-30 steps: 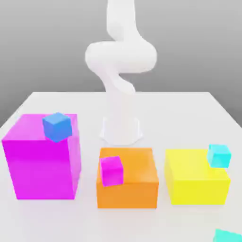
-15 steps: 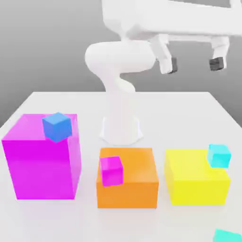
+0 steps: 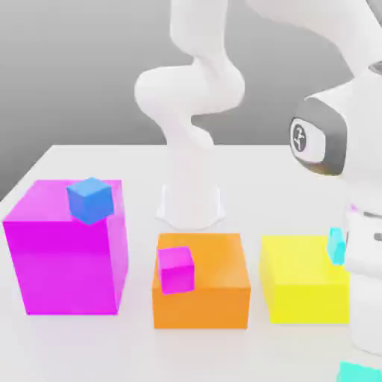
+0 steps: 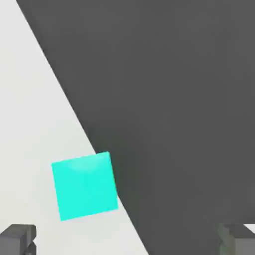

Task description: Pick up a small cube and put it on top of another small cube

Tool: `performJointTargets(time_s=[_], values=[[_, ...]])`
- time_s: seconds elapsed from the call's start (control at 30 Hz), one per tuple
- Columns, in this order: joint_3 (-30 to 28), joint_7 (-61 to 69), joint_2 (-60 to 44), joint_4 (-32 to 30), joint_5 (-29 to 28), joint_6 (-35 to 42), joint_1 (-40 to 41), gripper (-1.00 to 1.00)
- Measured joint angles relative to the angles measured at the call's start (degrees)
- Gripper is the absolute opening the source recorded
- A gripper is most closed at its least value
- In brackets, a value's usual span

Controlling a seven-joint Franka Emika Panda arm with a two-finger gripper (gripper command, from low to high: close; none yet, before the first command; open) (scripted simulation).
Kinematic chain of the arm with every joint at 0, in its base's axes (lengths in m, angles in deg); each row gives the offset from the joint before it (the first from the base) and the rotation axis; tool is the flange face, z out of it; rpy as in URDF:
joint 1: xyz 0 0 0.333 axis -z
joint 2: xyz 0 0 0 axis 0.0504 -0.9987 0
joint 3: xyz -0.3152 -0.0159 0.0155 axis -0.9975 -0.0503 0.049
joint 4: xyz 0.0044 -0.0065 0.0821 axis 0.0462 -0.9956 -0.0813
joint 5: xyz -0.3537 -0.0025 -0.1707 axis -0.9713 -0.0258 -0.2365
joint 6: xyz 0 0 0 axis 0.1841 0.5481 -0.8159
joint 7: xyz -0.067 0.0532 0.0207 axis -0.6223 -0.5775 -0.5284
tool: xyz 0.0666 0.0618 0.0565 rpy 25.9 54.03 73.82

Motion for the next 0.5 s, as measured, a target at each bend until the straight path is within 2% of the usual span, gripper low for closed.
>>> performJointTargets(time_s=[0.17,0.2,0.4,0.5], values=[[-0.19,1.36,-10.32,1.98,-2.35,-5.69,-1.35,0.00],[-0.30,1.32,-11.87,2.30,-2.47,-6.88,-1.45,-1.00],[-0.36,1.36,-12.64,2.47,-2.45,-7.35,-1.51,-1.00],[-0.12,1.58,-8.90,1.68,-2.19,-4.41,-1.36,-1.00]])
